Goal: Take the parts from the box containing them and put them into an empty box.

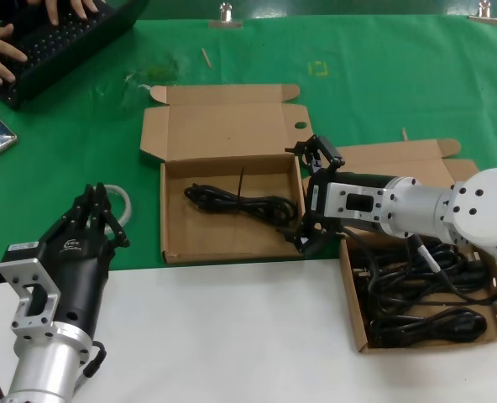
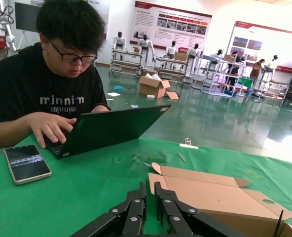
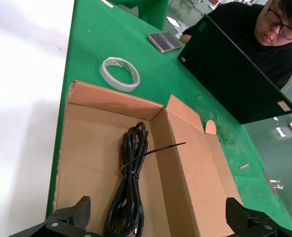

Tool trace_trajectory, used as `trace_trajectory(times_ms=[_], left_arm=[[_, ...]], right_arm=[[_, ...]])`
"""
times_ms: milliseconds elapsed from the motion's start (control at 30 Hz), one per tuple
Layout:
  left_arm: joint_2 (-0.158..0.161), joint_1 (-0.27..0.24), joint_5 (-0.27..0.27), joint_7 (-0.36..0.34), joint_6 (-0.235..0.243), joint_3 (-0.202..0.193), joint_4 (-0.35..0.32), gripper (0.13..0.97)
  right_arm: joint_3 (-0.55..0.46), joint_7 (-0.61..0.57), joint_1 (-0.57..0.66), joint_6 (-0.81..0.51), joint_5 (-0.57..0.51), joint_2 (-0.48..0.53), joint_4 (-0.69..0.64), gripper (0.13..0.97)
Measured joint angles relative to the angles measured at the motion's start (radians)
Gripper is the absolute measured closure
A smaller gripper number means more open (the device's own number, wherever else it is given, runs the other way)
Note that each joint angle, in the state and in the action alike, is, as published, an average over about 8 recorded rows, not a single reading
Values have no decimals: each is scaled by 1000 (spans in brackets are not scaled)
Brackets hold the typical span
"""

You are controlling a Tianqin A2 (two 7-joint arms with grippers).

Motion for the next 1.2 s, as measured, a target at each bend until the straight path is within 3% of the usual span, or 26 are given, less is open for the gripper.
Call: trace_trajectory(times_ms=[200,500,800,1067,1200], left_arm=[[0,0,0,0,0,0,0,905],[0,0,0,0,0,0,0,803],[0,0,0,0,0,0,0,634],[0,0,0,0,0,0,0,419],[0,0,0,0,0,0,0,419]], right_arm=[[4,2,-6,5,3,0,5,156],[44,26,-68,59,41,-4,55,129],[103,61,-160,138,96,-10,128,129],[158,94,-244,211,147,-16,196,129],[185,110,-286,247,172,-18,229,129]])
